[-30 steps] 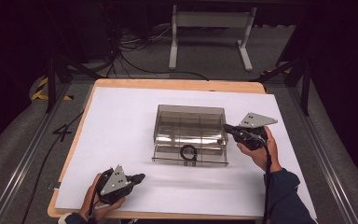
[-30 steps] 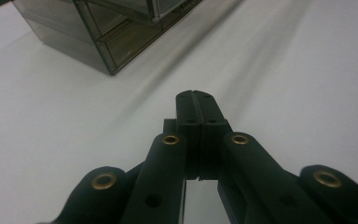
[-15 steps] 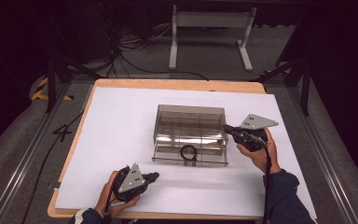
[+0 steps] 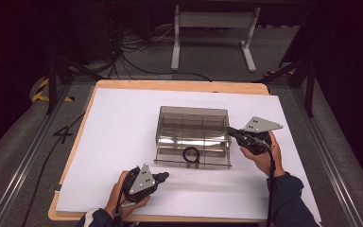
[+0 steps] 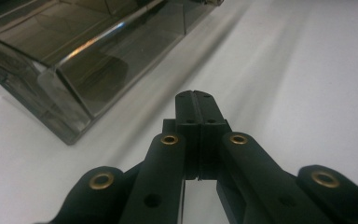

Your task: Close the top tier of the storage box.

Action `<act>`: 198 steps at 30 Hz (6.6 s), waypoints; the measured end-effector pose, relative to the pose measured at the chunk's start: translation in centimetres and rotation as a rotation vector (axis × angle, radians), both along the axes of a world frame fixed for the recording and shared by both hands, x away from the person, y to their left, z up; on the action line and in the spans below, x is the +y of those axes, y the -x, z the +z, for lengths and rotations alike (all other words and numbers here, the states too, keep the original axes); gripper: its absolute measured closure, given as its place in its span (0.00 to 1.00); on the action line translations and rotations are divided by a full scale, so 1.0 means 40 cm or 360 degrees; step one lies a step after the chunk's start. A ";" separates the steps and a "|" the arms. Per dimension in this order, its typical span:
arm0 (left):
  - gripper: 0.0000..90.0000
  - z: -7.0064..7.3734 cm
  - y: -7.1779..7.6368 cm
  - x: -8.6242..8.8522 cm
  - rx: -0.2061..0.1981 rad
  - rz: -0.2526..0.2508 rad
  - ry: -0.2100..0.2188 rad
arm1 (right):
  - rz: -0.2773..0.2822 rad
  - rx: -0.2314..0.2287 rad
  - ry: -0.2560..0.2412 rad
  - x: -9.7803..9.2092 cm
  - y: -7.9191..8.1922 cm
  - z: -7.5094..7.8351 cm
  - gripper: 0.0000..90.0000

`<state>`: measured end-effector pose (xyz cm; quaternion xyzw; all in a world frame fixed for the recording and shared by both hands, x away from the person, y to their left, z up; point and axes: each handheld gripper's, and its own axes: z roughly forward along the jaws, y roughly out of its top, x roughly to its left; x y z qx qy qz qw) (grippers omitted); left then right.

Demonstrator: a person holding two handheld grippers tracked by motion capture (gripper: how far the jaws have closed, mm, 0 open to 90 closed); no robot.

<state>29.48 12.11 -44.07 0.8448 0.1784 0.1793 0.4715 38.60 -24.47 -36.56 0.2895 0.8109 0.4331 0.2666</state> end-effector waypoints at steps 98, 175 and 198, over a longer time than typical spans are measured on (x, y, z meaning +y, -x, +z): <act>0.99 0.021 -0.085 -0.131 -0.0167 0.0168 0.0169 | 0.0009 -0.0023 -0.0018 -0.007 0.008 -0.006 1.00; 0.99 0.008 -0.159 -0.164 -0.0173 0.0273 0.0118 | -0.0009 -0.0072 0.0016 0.001 0.018 -0.009 1.00; 0.98 0.016 -0.157 -0.128 -0.0179 0.0300 0.0081 | 0.0031 -0.0095 0.0077 0.008 0.057 0.002 1.00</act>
